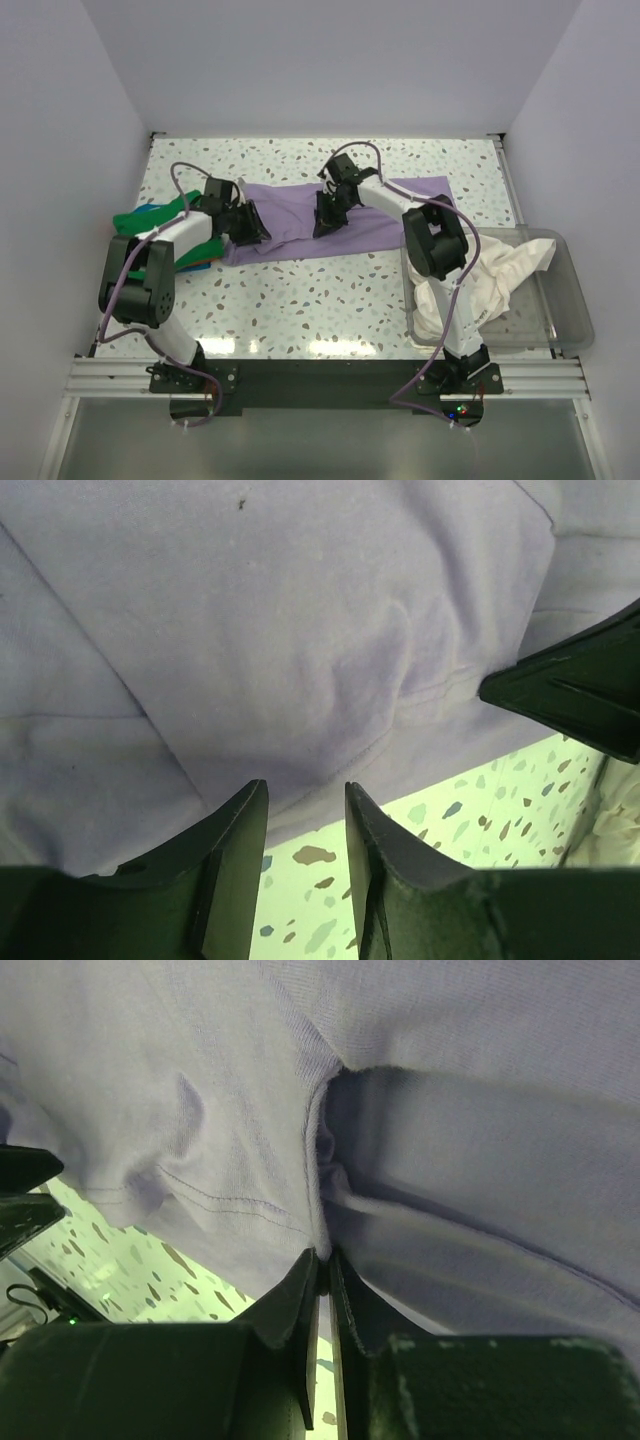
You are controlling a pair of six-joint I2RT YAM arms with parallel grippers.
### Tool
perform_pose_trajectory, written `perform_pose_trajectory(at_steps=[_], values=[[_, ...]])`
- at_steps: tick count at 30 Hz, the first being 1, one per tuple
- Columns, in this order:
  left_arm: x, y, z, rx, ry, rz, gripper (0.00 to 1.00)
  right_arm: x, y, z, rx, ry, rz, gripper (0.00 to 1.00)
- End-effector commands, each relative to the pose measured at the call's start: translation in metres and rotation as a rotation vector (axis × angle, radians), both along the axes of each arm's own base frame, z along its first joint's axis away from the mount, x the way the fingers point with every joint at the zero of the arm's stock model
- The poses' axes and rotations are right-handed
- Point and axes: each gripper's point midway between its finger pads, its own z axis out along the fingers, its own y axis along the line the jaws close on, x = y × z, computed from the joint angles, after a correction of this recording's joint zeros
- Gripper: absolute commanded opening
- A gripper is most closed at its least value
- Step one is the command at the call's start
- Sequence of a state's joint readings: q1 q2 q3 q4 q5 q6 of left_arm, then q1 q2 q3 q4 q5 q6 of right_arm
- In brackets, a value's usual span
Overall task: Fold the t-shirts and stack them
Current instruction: Fold the tshirt
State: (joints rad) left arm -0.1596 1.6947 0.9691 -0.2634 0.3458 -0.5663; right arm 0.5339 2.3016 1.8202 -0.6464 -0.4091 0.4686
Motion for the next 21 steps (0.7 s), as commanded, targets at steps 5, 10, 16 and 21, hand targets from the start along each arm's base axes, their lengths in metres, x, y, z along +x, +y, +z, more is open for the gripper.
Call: perform_pose_trajectory(at_steps=[5, 10, 16, 21], values=[[0.014, -0.005, 0.043, -0.025, -0.086, 0.003, 0.43, 0.004, 0.009, 0.038, 0.077, -0.039, 0.022, 0.10], [0.031, -0.013, 0.033, -0.050, -0.080, -0.008, 0.44, 0.005, 0.011, 0.041, 0.093, -0.032, 0.022, 0.06], [0.025, -0.022, 0.011, -0.073, -0.043, -0.026, 0.45, 0.012, 0.001, 0.044, 0.077, -0.041, -0.006, 0.06], [0.011, -0.016, -0.010, -0.035, 0.014, -0.029, 0.46, 0.015, -0.008, 0.043, 0.042, -0.044, -0.018, 0.07]])
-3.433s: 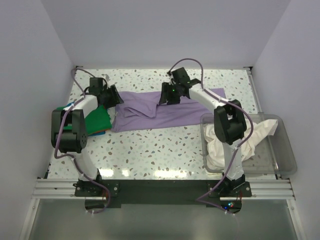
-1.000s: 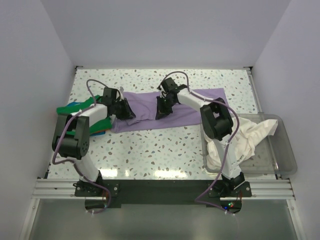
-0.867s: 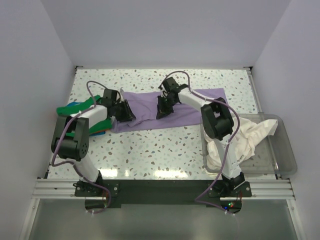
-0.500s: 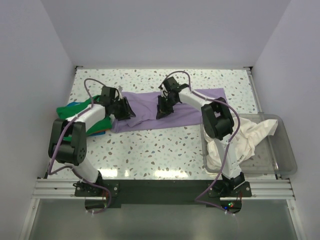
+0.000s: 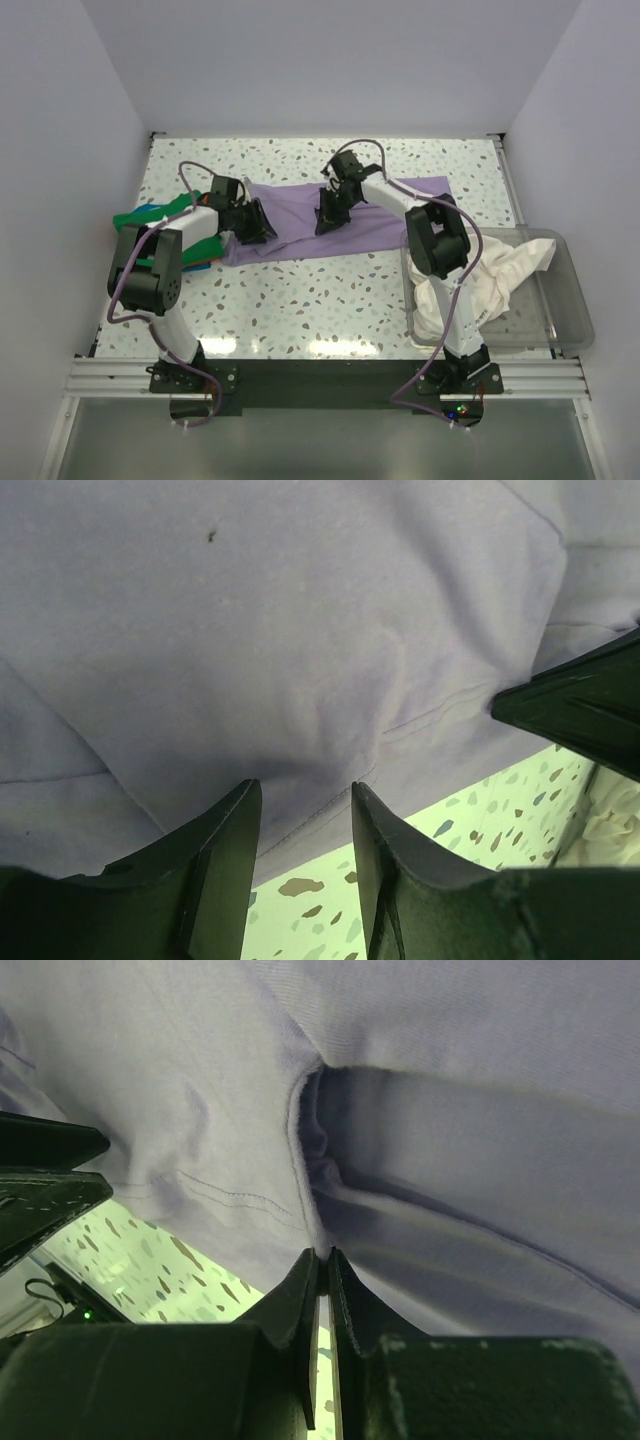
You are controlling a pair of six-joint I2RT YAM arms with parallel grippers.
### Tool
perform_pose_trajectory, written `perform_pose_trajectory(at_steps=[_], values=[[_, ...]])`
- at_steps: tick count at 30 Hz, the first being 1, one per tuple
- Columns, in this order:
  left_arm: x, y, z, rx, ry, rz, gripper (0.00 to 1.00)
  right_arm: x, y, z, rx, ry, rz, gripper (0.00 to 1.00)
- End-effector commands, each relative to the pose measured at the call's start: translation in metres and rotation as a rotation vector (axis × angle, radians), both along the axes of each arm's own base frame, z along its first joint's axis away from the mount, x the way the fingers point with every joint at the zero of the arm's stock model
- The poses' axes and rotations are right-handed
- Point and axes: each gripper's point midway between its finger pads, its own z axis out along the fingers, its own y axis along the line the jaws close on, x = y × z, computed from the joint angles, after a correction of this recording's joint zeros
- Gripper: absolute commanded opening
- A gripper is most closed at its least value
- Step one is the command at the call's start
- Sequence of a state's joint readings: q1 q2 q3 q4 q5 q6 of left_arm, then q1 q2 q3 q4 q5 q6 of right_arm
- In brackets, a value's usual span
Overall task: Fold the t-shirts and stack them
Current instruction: Fold the tshirt
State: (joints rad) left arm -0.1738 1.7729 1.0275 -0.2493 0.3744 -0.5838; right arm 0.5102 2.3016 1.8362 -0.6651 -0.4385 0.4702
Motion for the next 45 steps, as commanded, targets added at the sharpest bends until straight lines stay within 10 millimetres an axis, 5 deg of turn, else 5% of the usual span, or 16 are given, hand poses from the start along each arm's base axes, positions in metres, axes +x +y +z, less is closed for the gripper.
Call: perform_pose_trajectory(at_steps=[1, 8, 15, 19, 23, 26, 27, 32, 37, 45], values=[[-0.003, -0.002, -0.004, 0.002, 0.000, -0.014, 0.47, 0.011, -0.004, 0.037, 0.015, -0.063, -0.008, 0.07], [-0.002, 0.001, -0.001, 0.029, 0.003, -0.023, 0.49, 0.013, -0.011, 0.038, 0.006, -0.060, -0.016, 0.10], [0.031, -0.011, 0.049, -0.029, -0.097, -0.038, 0.54, 0.035, -0.034, 0.077, 0.026, -0.119, -0.083, 0.44], [0.064, -0.002, 0.075, -0.046, -0.160, -0.017, 0.57, 0.067, -0.075, 0.108, 0.009, -0.215, -0.159, 0.58], [0.103, 0.035, 0.088, -0.002, -0.236, 0.044, 0.57, 0.090, -0.124, 0.114, -0.066, -0.261, -0.237, 0.62], [0.134, 0.063, 0.087, 0.052, -0.277, 0.082, 0.57, 0.110, -0.167, 0.108, -0.092, -0.276, -0.336, 0.63], [0.140, 0.073, 0.070, 0.076, -0.242, 0.097, 0.57, 0.117, -0.185, 0.105, -0.098, -0.279, -0.374, 0.63], [0.167, 0.096, 0.047, 0.084, -0.218, 0.137, 0.57, 0.134, -0.234, 0.076, -0.172, -0.261, -0.473, 0.63], [0.174, 0.091, 0.035, 0.020, -0.221, 0.150, 0.57, 0.136, -0.274, 0.047, -0.239, -0.218, -0.544, 0.63], [0.165, 0.093, -0.007, -0.027, -0.145, 0.199, 0.57, 0.116, -0.312, -0.002, -0.338, -0.102, -0.585, 0.63]])
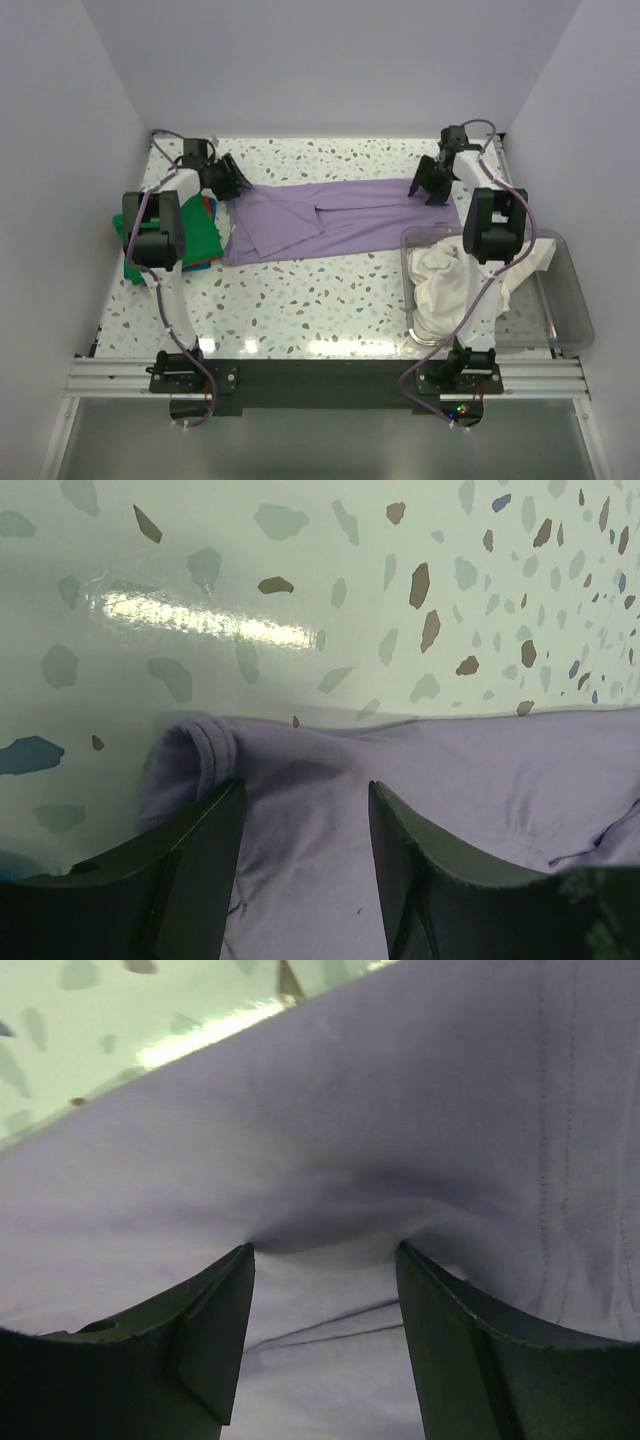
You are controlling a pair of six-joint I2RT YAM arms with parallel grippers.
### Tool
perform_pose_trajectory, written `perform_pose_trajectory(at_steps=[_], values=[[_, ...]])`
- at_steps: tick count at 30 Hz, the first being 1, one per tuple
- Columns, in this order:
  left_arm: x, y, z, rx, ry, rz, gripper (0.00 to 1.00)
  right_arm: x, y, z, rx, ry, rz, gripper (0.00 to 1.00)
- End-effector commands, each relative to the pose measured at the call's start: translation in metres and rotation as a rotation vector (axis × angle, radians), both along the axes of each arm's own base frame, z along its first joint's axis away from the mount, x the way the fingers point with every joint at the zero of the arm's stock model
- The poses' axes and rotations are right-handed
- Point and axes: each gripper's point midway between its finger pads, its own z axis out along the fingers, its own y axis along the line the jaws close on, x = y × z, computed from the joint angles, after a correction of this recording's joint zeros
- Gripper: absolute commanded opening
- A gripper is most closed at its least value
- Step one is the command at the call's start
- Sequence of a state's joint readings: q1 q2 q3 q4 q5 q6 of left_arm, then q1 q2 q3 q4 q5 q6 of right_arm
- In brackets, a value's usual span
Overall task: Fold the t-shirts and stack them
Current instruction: Fold the tshirt
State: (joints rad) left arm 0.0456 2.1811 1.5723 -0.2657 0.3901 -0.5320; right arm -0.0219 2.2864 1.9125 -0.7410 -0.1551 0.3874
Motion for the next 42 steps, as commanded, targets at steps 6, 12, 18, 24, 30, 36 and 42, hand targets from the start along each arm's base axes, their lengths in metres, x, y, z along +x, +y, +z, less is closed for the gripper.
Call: perform_pose_trajectory(at_steps=[6, 12, 18, 24, 30, 36, 42], values=[[0.014, 0.027, -0.014, -0.012, -0.009, 0.075, 0.58, -0.010, -0.036, -0.030, -0.121, 0.076, -0.040, 0.63], [0.029, 0.035, -0.022, 0.012, 0.013, 0.059, 0.58, 0.000, -0.045, -0.034, -0.150, 0.085, -0.061, 0.63], [0.026, 0.045, -0.015, 0.080, 0.012, 0.064, 0.59, 0.008, -0.048, -0.027, -0.157, 0.069, -0.069, 0.64], [0.048, 0.027, 0.034, 0.063, -0.103, 0.013, 0.54, 0.019, -0.038, -0.006, -0.107, 0.010, -0.031, 0.64], [0.044, -0.005, 0.069, 0.047, -0.124, -0.046, 0.54, 0.019, -0.033, -0.001, -0.083, -0.005, -0.020, 0.63], [-0.001, -0.067, 0.049, 0.008, -0.067, -0.149, 0.57, 0.019, -0.035, 0.033, -0.094, -0.080, -0.038, 0.63], [-0.028, -0.084, 0.002, -0.087, 0.028, -0.161, 0.57, 0.024, -0.045, 0.049, -0.129, -0.099, -0.061, 0.61]])
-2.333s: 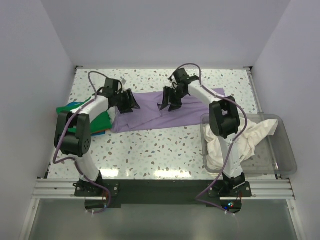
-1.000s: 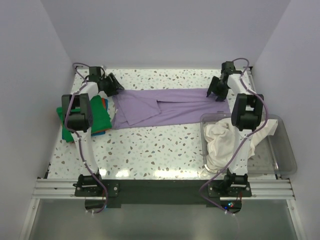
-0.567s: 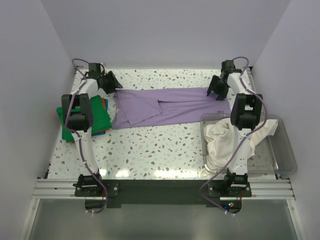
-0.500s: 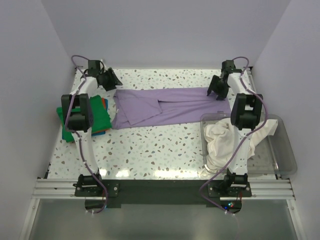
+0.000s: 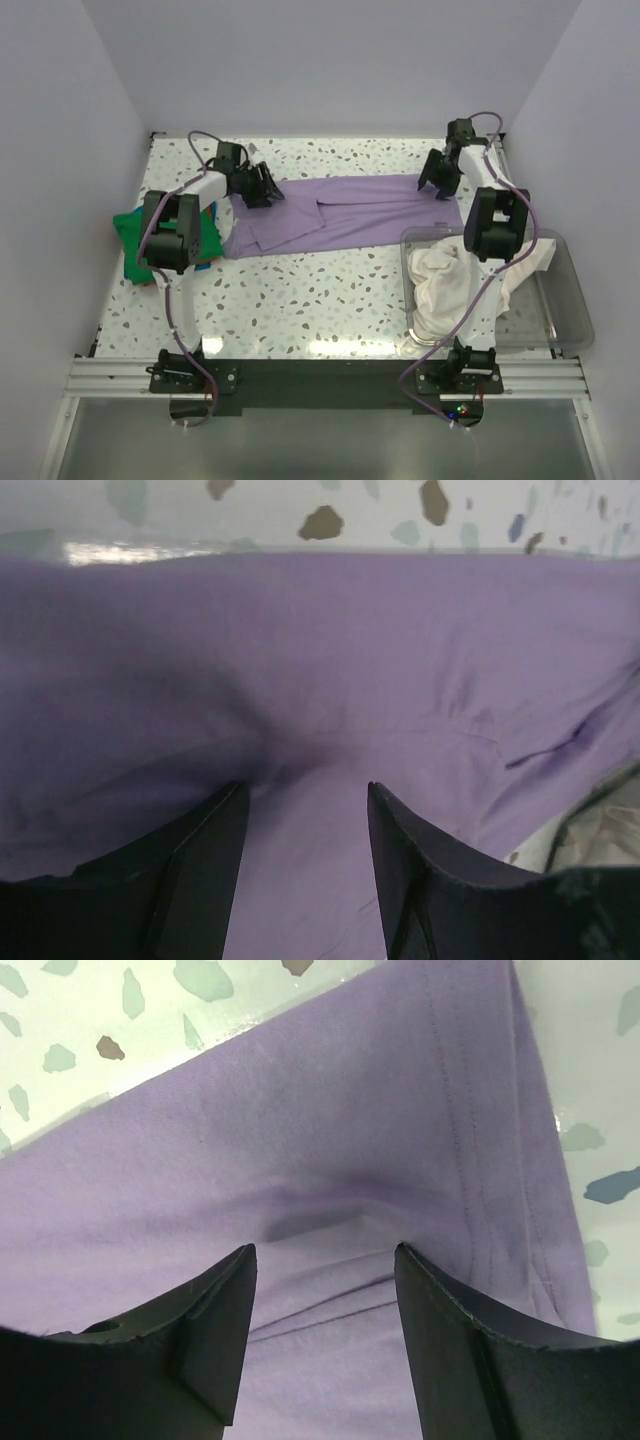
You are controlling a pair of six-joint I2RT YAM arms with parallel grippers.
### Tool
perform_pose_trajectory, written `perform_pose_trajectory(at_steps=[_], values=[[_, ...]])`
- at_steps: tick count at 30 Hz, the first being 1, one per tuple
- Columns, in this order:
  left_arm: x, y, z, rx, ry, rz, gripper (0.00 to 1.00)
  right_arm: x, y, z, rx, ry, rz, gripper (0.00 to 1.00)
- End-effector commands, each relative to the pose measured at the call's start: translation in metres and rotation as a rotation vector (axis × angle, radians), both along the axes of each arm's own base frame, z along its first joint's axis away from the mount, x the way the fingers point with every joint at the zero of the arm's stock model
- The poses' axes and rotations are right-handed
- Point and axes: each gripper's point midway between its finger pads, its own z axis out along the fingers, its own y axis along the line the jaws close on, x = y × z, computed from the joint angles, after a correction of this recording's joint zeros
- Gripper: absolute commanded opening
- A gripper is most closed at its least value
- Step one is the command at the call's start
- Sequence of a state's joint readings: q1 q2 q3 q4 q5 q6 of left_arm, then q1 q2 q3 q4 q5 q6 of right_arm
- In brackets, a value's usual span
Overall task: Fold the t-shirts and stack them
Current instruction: Fold the tshirt
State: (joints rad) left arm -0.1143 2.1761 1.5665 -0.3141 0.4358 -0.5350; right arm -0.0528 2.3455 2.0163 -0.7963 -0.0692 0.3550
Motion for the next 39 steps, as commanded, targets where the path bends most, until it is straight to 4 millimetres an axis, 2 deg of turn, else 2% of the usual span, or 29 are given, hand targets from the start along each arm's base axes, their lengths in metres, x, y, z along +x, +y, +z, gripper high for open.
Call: perform_pose_trajectory(at_steps=[1, 5, 7, 8, 9, 10, 12, 13, 16, 21, 24, 28, 30, 31, 34, 36, 39], values=[[0.002, 0.007, -0.002, -0.045, -0.010, 0.028, 0.57, 0.013, -0.014, 0.055, -0.048, -0.113, -0.017, 0.60], [0.012, 0.019, -0.026, -0.013, 0.020, 0.031, 0.57, 0.014, -0.026, 0.065, -0.078, -0.135, -0.036, 0.59], [0.028, 0.027, -0.029, -0.013, 0.007, 0.044, 0.57, 0.011, -0.030, 0.063, -0.078, -0.127, -0.043, 0.59], [0.035, 0.030, -0.029, -0.018, 0.000, 0.050, 0.57, 0.010, -0.035, 0.061, -0.078, -0.121, -0.052, 0.58], [0.051, 0.034, -0.018, -0.021, -0.039, 0.058, 0.57, 0.008, -0.036, 0.057, -0.077, -0.113, -0.056, 0.58], [0.055, 0.040, -0.027, -0.019, -0.020, 0.068, 0.57, 0.007, -0.038, 0.056, -0.077, -0.108, -0.058, 0.58], [0.066, 0.044, -0.025, -0.009, -0.035, 0.074, 0.57, 0.004, -0.042, 0.050, -0.077, -0.094, -0.067, 0.58], [0.076, 0.046, -0.014, -0.009, -0.064, 0.072, 0.57, 0.004, -0.042, 0.046, -0.077, -0.091, -0.067, 0.57], [0.085, 0.044, -0.012, -0.013, -0.077, 0.059, 0.57, 0.002, -0.044, 0.036, -0.072, -0.068, -0.074, 0.55], [0.084, 0.044, -0.009, -0.016, -0.086, 0.059, 0.57, -0.003, -0.038, 0.025, -0.035, -0.051, -0.073, 0.51], [0.083, 0.045, -0.001, -0.008, -0.103, 0.056, 0.57, 0.002, -0.038, 0.028, -0.029, -0.083, -0.080, 0.50], [0.090, 0.047, 0.029, 0.002, -0.169, 0.057, 0.57, 0.014, -0.036, 0.032, -0.012, -0.121, -0.082, 0.47], [0.093, 0.048, 0.042, 0.004, -0.197, 0.064, 0.57, 0.018, -0.036, 0.030, -0.012, -0.127, -0.083, 0.47], [0.095, 0.048, 0.054, 0.002, -0.224, 0.066, 0.57, 0.020, -0.036, 0.030, -0.013, -0.128, -0.084, 0.47], [0.097, 0.048, 0.071, 0.005, -0.257, 0.061, 0.58, 0.025, -0.038, 0.025, -0.020, -0.133, -0.082, 0.47], [0.096, 0.048, 0.074, 0.009, -0.259, 0.055, 0.58, 0.029, -0.040, 0.024, -0.024, -0.143, -0.080, 0.47], [0.091, 0.048, 0.067, 0.015, -0.236, 0.049, 0.58, 0.035, -0.042, 0.019, -0.033, -0.163, -0.084, 0.46]])
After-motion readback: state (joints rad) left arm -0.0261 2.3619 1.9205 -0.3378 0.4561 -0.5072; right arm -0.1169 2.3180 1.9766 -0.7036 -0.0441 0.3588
